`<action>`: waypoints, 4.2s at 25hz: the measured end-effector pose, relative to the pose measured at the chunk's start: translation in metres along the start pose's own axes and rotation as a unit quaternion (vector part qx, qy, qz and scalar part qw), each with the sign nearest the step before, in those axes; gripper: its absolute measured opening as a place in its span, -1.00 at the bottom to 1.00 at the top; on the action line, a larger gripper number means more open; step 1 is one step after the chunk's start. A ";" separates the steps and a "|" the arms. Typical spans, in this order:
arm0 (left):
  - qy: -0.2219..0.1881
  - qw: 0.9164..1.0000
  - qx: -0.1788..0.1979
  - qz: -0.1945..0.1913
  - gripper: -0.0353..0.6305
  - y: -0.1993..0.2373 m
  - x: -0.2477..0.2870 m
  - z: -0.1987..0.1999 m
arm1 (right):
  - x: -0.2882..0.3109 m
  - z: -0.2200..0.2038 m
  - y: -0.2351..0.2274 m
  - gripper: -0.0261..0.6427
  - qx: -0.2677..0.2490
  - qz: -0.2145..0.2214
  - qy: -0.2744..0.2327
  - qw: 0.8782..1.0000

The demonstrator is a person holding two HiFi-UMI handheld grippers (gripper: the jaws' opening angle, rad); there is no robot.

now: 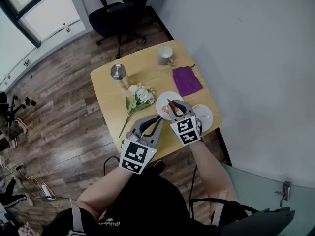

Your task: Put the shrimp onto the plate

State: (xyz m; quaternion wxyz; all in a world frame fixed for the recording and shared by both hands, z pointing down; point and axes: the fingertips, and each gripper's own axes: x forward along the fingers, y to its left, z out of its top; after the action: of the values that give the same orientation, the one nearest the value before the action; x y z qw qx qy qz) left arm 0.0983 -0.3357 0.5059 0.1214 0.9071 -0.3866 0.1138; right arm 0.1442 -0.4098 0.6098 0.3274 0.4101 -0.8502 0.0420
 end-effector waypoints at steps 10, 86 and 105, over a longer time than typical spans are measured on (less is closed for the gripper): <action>-0.002 1.000 -0.012 0.014 -0.83 0.012 0.004 -0.002 | 0.055 -0.041 -0.017 -0.76 -0.062 -0.007 0.102 0.993; -0.007 1.000 -0.017 0.021 -0.83 -0.001 -0.003 -0.008 | -0.002 0.042 -0.015 -0.91 0.073 0.004 -0.055 0.996; -0.052 0.999 0.001 0.009 -0.84 -0.030 -0.015 0.038 | -0.185 0.088 -0.008 -0.91 0.169 -0.073 -0.216 0.959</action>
State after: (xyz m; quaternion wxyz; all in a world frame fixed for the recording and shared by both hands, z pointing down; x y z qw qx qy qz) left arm 0.1146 -0.3170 0.4617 0.0995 0.9083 -0.4005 0.0682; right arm 0.1869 -0.3213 0.4299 0.0640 0.5196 -0.8490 0.0715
